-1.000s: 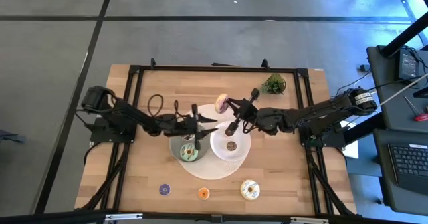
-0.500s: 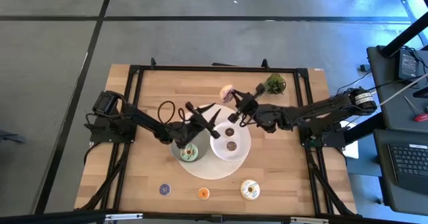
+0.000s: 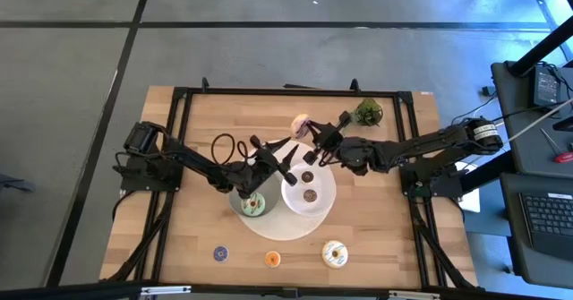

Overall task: Pick & Place donuts
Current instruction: Put the large purple donut on the gray plate

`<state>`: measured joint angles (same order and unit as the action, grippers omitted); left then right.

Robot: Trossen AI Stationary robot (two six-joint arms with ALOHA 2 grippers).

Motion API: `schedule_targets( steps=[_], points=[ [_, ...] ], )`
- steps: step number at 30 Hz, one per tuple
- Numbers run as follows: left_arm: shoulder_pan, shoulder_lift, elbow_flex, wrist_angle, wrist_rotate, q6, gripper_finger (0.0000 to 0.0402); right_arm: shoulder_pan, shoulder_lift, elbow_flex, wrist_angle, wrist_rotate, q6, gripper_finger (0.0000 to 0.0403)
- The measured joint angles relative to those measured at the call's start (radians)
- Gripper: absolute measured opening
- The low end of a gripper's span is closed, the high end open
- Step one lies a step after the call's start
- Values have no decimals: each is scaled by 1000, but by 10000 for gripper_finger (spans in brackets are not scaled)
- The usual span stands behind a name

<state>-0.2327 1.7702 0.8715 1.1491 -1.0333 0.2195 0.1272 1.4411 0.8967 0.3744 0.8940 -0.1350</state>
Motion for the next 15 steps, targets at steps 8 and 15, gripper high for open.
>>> schedule_targets(
  steps=[8, 15],
  points=[
    [13, 0, 0, -5, -64, 6, 143, 1, 78, 0, 47, -13, -1, 26],
    [12, 0, 0, -28, -183, 72, 143, 16, 83, 0, 64, -14, -6, 26]
  ],
)
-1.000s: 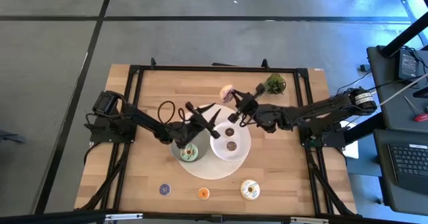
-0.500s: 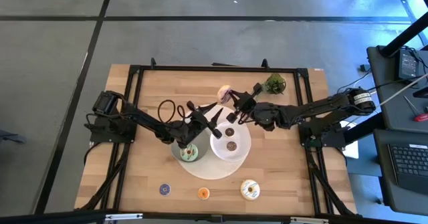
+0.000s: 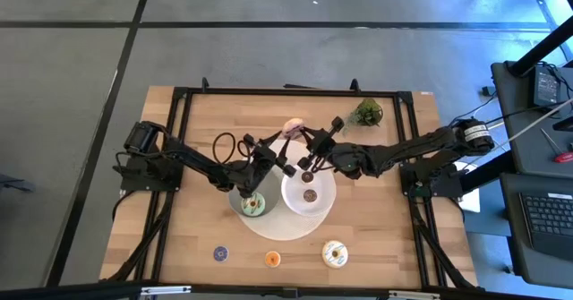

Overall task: Pick & Place donuts
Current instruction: Put the large purple donut on the gray plate

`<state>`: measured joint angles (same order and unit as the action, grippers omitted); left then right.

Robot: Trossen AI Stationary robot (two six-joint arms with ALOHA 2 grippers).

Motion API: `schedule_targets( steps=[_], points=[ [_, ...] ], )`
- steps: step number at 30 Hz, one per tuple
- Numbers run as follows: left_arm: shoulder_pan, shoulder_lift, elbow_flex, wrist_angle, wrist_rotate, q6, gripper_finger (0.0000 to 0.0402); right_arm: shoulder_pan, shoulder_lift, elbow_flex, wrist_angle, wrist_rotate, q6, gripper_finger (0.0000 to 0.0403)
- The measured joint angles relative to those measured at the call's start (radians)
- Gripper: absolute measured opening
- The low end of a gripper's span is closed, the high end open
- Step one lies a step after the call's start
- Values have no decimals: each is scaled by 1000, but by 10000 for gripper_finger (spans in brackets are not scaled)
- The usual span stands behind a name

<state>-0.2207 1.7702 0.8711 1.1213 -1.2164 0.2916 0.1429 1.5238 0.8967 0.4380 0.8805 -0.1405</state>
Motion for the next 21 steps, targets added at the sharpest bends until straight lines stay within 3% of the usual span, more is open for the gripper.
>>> schedule_targets(
  steps=[8, 21],
  points=[
    [0, 0, 0, -3, 3, 33, 133, -1, 0, 0, 1, -16, 1, 26],
    [-4, 0, 0, -4, 35, 79, 28, 0, 0, 0, 6, -40, 4, 26]
  ],
)
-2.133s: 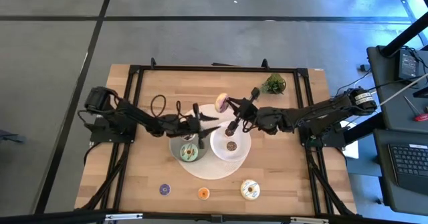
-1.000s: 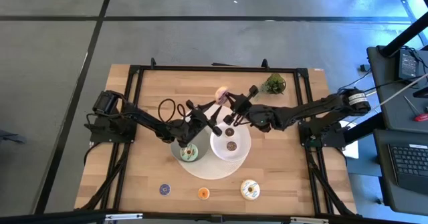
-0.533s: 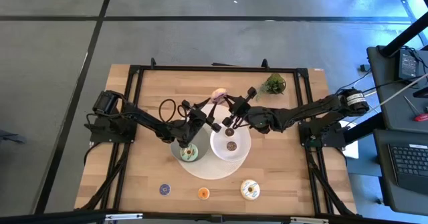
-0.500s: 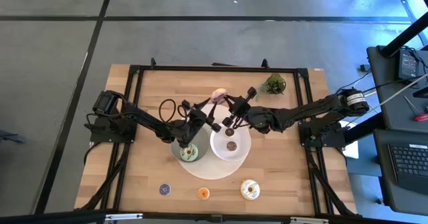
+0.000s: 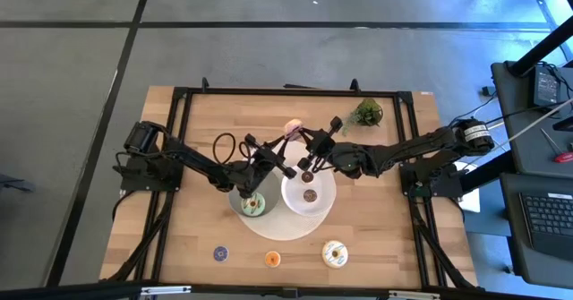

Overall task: Pick & Place donuts
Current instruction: Put the large purple donut on the gray plate

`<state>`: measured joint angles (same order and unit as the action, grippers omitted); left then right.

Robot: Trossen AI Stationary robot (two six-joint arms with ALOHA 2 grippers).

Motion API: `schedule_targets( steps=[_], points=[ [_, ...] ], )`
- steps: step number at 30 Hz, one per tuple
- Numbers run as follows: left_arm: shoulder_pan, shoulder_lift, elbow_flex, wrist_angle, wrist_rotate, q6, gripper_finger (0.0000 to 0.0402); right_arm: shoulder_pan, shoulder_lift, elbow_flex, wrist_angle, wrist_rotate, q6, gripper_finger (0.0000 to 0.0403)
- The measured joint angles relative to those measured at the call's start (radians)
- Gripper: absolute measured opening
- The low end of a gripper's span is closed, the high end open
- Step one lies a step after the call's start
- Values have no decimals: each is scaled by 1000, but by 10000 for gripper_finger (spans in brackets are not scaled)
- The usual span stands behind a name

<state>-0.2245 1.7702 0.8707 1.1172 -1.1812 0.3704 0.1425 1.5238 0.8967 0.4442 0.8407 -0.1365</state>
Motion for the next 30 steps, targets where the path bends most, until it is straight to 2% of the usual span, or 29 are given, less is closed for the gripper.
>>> schedule_targets(
  steps=[5, 13, 17, 20, 23, 26, 30],
  points=[
    [-7, 0, 0, 0, -7, 14, 14, 0, 0, 0, -1, -5, -15, 37],
    [-41, -7, -1, 1, -181, 110, 16, 22, -66, 0, -64, -8, -20, 133],
    [-80, -25, -1, 8, -240, 169, 10, 51, -143, 1, -178, -44, 2, 158],
    [-115, -35, -1, 6, -309, 227, 9, 66, -203, 1, -295, -110, 60, 160],
    [-158, -43, -1, 12, -389, 249, 8, 71, -254, 1, -425, -130, 134, 158],
    [-202, -43, -1, 8, -323, 115, 7, 68, -280, 1, -495, -128, 186, 155],
    [-235, -39, -1, -43, -88, -99, 7, 63, -283, 1, -506, -129, 181, 155]
  ],
)
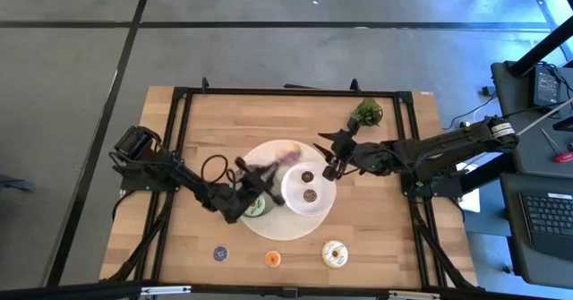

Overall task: Pick & Place donuts
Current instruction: Put the large purple donut on the gray plate

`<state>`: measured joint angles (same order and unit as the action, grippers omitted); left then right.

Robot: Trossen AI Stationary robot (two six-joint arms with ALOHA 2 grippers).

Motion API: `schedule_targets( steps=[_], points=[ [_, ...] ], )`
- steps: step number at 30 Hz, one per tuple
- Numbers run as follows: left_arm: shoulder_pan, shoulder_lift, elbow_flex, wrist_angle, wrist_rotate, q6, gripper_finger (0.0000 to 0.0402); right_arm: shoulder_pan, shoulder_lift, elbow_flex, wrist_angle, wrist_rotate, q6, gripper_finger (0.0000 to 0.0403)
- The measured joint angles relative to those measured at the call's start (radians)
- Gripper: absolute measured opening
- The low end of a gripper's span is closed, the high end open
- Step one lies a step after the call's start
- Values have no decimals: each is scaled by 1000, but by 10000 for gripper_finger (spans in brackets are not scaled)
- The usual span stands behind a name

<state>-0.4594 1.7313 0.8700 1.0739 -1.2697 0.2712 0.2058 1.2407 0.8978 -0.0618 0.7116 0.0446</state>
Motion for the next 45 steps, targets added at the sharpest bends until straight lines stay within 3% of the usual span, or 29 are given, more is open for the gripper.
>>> schedule_targets(
  steps=[3, 9, 12, 19, 25, 31, 45],
  points=[
    [1, 0, 0, -10, 141, -90, 7, 0, 0, 0, -27, 0, 1, 155],
    [15, -2, 0, -208, 427, -344, 8, 1, 0, 0, -122, 0, 32, 155],
    [34, -2, 0, -339, 524, -496, 8, 1, 0, 0, -188, -1, 77, 155],
    [94, -126, 0, -812, 704, -822, 8, 1, -14, 0, -367, 1, 113, 155],
    [189, -270, 0, -1165, 996, -1043, 8, 1, -19, 0, -426, -1, 162, 155],
    [239, -315, 0, -1389, 1081, -1141, 8, 1, -19, 0, -437, -6, 164, 155],
    [259, -239, 1, -1438, 1134, -1193, 8, 1, -19, 0, -438, -5, 163, 155]
  ],
)
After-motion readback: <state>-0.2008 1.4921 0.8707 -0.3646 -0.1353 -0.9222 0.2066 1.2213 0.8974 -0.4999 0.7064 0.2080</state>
